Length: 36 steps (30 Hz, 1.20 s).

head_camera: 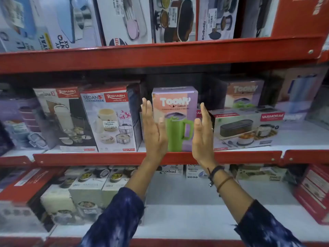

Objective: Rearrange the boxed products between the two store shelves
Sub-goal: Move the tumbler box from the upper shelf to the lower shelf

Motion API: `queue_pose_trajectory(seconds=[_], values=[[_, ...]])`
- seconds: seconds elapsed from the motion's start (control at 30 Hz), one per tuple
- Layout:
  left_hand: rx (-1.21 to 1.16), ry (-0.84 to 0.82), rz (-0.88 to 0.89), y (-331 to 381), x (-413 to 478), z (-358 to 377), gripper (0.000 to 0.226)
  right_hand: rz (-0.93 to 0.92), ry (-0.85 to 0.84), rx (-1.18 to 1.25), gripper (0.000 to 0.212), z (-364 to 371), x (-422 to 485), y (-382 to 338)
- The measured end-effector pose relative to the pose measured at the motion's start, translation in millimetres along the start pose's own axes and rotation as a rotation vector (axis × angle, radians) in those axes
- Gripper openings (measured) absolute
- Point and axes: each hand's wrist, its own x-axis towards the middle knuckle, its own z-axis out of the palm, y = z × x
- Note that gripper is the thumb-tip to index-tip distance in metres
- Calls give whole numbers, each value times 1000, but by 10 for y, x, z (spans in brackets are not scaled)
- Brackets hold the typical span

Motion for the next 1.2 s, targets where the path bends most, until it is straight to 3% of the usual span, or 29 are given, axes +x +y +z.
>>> queue_pose_trajectory(seconds=[0.13,0.2,0.43,0.57,0.83,1.2], values=[[-30,-85,-283,-140,32,1,63,184,-84,-11,61,62,112,73],[21,-162,-330,-204,64,-14,61,206,-110,-90,60,34,193,159],[174,-185,-257,-303,151,-130,45,218,-142,26,57,-132,261,192],[71,-182,-221,-77,125,-248,51,158,-58,106,47,-274,215,46],[-144,-109,-252,608,-22,-403,53,44,6,193,48,-718,90,-348],[-154,-223,-322,690,-838,-329,51,194,80,143,47,-1231,-825,-52]])
